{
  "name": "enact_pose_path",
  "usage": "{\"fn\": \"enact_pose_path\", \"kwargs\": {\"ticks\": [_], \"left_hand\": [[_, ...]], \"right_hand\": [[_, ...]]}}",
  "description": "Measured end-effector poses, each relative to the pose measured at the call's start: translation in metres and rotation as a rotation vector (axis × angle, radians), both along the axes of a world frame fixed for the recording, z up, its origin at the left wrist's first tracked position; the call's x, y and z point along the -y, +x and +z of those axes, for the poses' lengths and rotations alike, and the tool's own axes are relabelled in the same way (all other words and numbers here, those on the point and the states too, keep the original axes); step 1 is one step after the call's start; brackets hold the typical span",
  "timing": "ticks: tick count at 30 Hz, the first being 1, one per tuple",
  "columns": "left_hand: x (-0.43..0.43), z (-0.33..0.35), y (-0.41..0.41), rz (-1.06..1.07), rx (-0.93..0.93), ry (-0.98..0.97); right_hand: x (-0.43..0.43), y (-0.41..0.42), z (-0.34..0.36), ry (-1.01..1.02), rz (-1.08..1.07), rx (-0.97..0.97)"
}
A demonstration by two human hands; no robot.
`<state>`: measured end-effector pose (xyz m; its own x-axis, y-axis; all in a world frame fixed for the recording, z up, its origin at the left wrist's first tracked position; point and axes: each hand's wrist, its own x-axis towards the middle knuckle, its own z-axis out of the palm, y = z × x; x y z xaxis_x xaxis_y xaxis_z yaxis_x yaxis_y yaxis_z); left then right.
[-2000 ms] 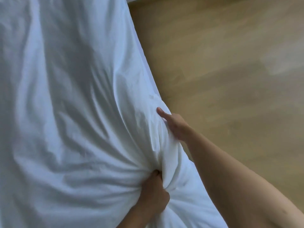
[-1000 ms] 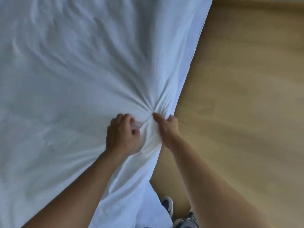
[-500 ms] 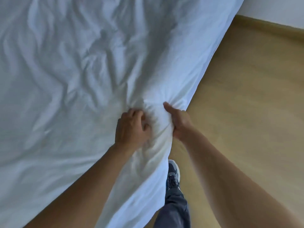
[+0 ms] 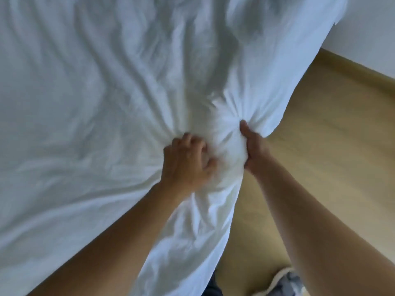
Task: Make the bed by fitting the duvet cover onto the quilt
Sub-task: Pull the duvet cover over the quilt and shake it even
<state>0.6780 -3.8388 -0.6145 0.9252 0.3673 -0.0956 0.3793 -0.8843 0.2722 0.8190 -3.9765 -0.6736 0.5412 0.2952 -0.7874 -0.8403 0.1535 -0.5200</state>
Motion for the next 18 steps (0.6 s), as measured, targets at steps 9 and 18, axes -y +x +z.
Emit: {"fn": "enact_pose_path", "kwargs": {"ticks": [9,18], "left_hand": [[0.035,-0.03,0.105,-0.007,-0.53,-0.072],[0.045,-0.026,0.284,0.22,-0.144,0.018]], "right_hand": [[0.037,0.131,0.011,0.116,-0.002,-0.004],[0.062,0.254,0.005,-0.128,0.167,0.014]]}}
